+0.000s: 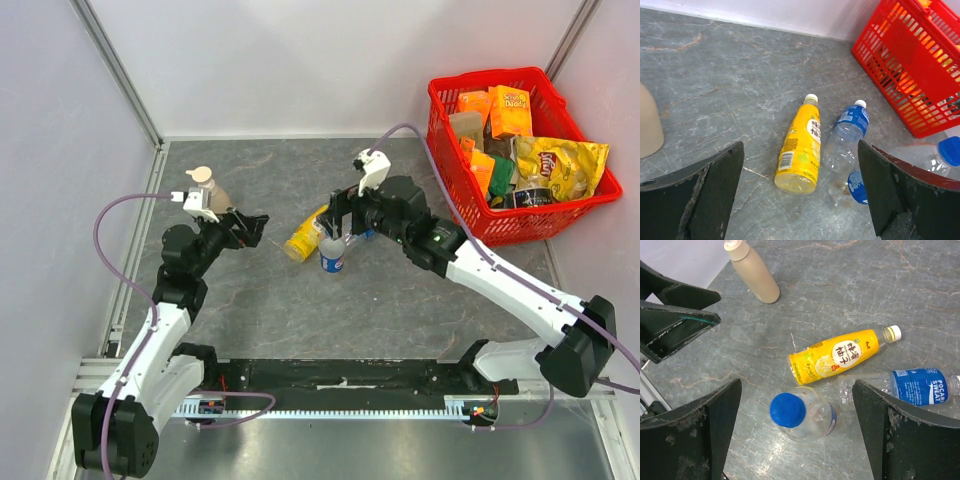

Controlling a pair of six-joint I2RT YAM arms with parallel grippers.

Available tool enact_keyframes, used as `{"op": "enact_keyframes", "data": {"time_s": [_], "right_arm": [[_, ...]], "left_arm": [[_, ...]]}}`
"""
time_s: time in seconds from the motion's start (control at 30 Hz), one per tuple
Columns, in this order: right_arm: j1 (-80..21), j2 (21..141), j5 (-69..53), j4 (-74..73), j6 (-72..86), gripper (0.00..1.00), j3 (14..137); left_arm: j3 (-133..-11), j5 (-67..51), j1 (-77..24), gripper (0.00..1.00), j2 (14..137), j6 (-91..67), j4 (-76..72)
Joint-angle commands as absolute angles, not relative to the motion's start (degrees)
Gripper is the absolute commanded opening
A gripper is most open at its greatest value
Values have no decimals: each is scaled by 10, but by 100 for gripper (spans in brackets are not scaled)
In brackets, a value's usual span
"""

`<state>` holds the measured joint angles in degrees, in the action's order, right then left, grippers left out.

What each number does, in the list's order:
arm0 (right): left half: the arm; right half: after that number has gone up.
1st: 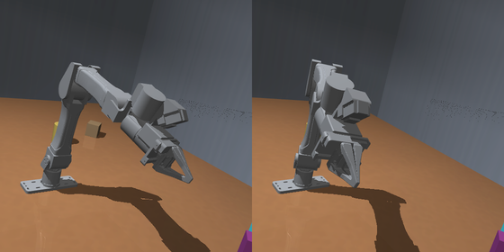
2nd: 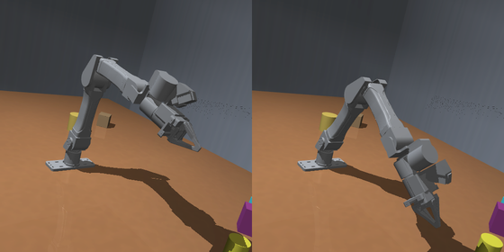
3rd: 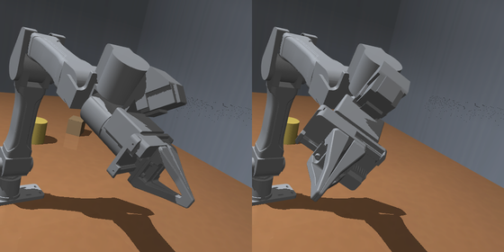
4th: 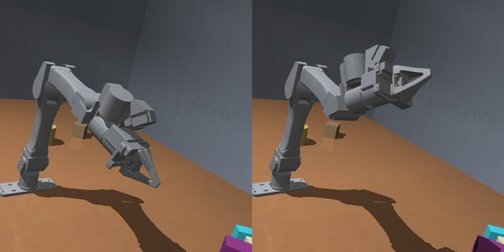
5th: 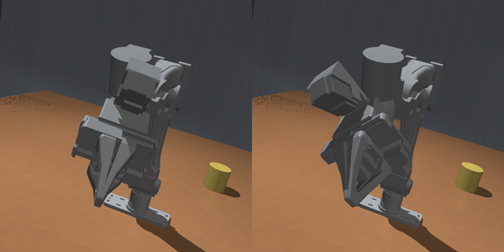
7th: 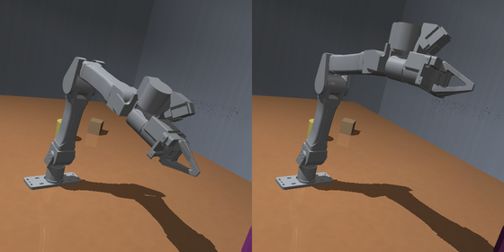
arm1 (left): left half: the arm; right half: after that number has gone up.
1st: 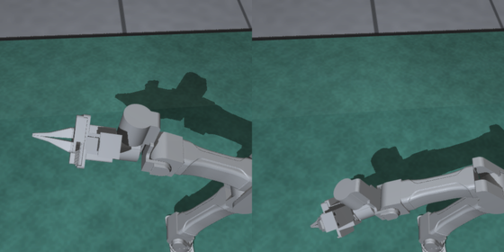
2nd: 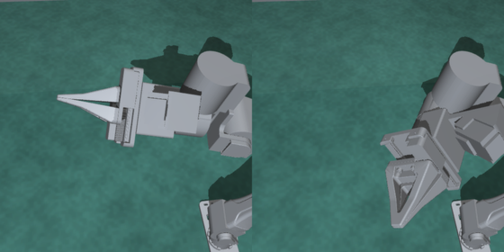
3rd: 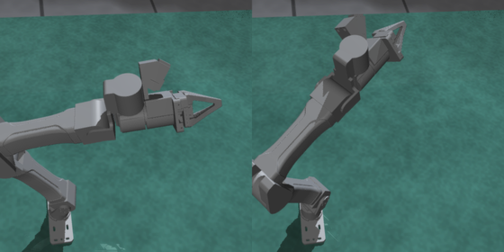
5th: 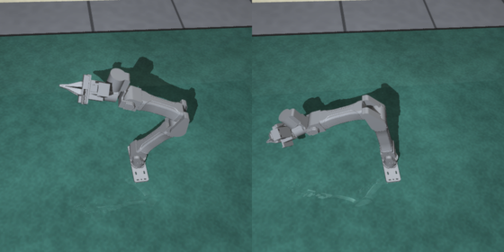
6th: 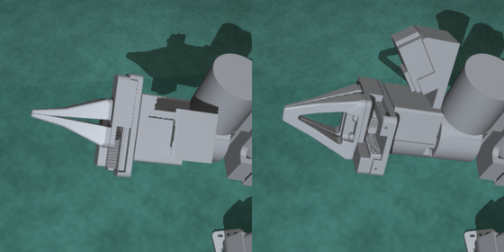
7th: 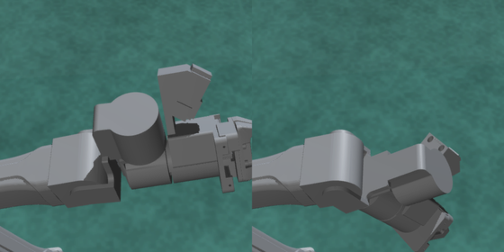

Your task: Unscrew the bottle caps

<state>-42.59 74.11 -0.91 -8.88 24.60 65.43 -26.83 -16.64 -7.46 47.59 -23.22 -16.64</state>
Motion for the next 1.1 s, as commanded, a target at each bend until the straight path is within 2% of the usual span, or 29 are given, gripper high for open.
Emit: {"op": "enact_keyframes", "data": {"time_s": [0.0, 0.13, 0.3, 0.43, 0.73, 1.07], "right_arm": [[-486, 752, 111, -102, 197, 98, 701], [-531, 771, 216, -128, 176, 98, 717], [-546, 779, 246, -126, 185, 76, 701], [-546, 778, 240, -106, 195, 64, 677], [-545, 781, 202, -84, 202, 58, 655], [-545, 802, 200, -83, 203, 39, 651]], "left_arm": [[-306, -218, -73, 100, 472, -256, -149], [-305, -240, -73, 100, 474, -255, -151], [-290, -256, -73, 99, 475, -262, -171], [-287, -253, -73, 99, 487, -264, -169], [-296, -251, -73, 98, 497, -255, -147], [-316, -247, -72, 99, 476, -247, -111]]}}
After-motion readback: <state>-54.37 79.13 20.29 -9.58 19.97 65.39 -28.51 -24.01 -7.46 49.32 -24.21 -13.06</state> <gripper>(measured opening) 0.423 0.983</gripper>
